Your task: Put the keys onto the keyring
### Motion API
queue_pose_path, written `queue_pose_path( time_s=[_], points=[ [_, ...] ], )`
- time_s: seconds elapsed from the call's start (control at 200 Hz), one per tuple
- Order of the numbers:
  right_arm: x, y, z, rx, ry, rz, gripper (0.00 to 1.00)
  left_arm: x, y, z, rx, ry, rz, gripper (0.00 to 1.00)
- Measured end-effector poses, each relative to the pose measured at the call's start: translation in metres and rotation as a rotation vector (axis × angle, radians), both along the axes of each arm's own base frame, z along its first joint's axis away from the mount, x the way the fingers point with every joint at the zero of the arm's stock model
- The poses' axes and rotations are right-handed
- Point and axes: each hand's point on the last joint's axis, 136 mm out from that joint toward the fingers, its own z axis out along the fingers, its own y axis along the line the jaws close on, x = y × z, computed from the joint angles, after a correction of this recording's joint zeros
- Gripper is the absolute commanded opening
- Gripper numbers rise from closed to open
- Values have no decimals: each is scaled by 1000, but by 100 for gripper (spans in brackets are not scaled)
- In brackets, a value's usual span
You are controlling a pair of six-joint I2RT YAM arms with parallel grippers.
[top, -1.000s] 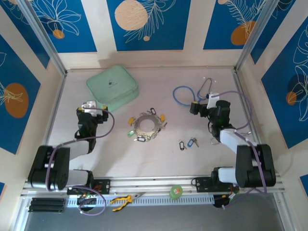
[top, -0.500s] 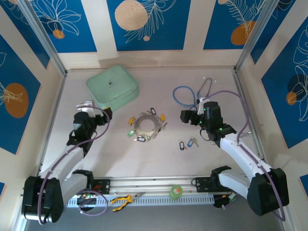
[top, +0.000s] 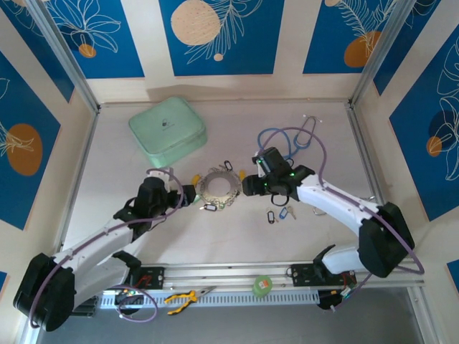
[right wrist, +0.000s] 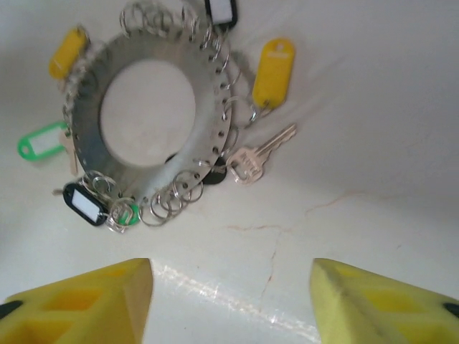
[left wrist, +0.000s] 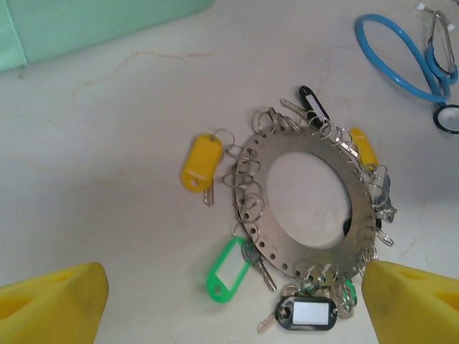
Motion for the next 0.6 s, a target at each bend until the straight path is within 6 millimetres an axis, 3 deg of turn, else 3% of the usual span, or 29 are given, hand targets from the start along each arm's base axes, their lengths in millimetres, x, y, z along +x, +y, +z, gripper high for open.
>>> queue_pose_path(
  time_s=[0.275,0.6],
  points=[
    [-8,33,-24,-98,78,76,39,-27,-2,-37,5,116,29,86],
    [-2,55,-44,-244,91,264,37,-25,4,-36,27,102,64,86]
  ],
)
